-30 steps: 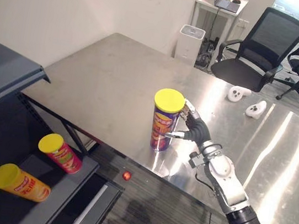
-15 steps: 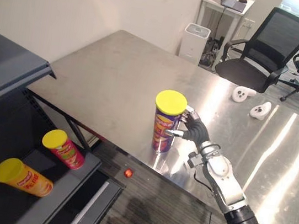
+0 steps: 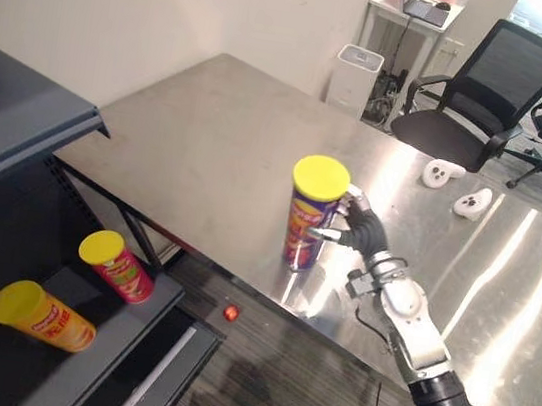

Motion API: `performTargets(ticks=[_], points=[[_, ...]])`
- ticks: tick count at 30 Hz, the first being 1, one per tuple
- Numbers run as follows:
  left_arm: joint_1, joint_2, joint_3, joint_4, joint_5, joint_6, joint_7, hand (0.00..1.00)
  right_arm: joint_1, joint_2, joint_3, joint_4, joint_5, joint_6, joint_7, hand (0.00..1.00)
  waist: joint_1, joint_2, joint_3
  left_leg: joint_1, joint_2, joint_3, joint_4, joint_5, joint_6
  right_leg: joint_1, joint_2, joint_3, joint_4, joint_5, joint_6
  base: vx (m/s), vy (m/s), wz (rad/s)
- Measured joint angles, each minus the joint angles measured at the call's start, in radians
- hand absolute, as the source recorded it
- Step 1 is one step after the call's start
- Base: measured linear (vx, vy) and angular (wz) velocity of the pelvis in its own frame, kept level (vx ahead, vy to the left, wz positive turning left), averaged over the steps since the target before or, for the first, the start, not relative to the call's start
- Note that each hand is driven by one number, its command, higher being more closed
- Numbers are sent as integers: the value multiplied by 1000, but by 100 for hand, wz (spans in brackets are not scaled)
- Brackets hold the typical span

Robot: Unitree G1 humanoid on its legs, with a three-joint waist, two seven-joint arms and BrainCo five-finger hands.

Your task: Put the gum and the chips on the shelf.

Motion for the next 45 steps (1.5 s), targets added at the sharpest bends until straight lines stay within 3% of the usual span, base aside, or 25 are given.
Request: performTargets(ticks=[5,7,10,19,25,40,45], points=[[5,-1,3,0,-2,0,-1,0,4,-74,-140,-137,1,-3,-8,100,-8,0,0,0,0,-11,8,0,0,-8,-7,-2,42,-7,-4,-12,21,6],[13,-2,9,0,-2,0,-2,0,7,-79,-175,-163,2,-5,-10,100,-26,-1,0,0,-6,-20,13,0,0,-10,-17,-3,66,-22,3,-32,22,12],[15,-6,33,0,-2,0,-7,0,16,-79,-205,-198,2,-9,-15,100,-29,-1,0,-6,-6,-20,15,0,0,-26,-20,5,86,-36,3,-46,1,0],[22,-13,43,-7,-2,1,-8,0,46,-76,-210,-210,4,-11,-15,100,-30,0,-7,-10,2,-6,15,2,-3,-38,-10,24,78,-36,2,-20,-12,-5],[37,-13,42,-8,-3,1,-9,0,73,-73,-211,-210,20,-11,-14,100,-30,0,-47,-12,1,-7,15,2,-3,-33,-7,24,61,-34,3,12,3,0],[59,-24,41,-7,-3,2,-11,0,115,-71,-212,-206,21,-11,-14,100,-35,27,-80,5,14,6,12,1,-5,-23,5,43,59,-34,1,-12,1,-2],[61,-24,42,-6,-3,4,-12,0,117,-31,-223,-199,21,-11,-15,100,-45,27,-80,0,12,-4,17,1,-5,-19,4,33,58,-34,1,7,5,6]])
